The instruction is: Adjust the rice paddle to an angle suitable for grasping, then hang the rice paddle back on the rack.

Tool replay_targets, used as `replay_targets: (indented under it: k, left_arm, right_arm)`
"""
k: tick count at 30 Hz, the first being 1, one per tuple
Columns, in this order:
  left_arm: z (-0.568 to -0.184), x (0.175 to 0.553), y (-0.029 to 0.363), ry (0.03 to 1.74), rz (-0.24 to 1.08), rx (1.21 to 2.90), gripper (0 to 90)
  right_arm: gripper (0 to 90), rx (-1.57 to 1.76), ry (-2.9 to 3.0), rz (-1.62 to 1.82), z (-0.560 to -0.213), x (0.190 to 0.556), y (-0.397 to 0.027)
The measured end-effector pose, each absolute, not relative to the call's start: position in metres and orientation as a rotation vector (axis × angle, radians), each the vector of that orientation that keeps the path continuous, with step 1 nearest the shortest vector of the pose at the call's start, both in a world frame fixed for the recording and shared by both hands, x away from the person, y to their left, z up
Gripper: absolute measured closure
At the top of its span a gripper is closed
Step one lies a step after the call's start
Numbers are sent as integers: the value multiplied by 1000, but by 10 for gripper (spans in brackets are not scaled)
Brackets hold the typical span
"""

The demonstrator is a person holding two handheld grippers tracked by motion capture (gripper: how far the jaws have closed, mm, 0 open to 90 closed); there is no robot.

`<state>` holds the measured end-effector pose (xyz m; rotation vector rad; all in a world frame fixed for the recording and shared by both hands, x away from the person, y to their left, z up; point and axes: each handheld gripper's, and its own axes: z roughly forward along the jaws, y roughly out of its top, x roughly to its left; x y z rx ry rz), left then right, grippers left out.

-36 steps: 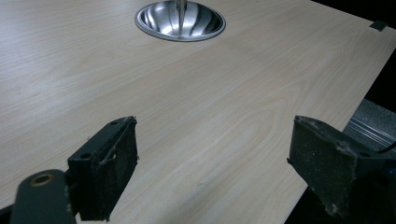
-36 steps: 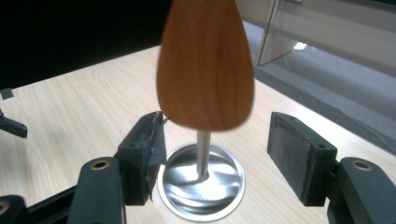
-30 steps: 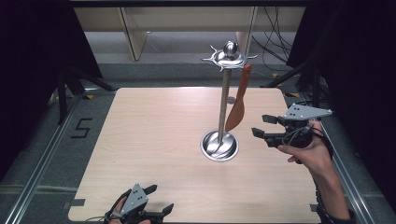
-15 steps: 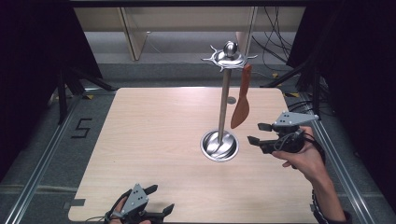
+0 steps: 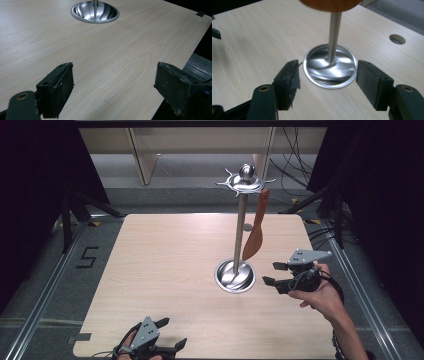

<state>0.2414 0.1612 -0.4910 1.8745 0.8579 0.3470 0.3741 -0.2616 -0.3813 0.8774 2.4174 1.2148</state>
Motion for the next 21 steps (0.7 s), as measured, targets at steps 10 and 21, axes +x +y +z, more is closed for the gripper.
replay_targets:
  k: [10,21]
  left_arm:
    - [-491,241,164,854,353,1888,148]
    - [-490,239,164,851,366,1896,148]
  right_arm:
    - [361,883,2475,1172,-398,369,-264]
    - [359,960,2515,1148,-411,361,-267]
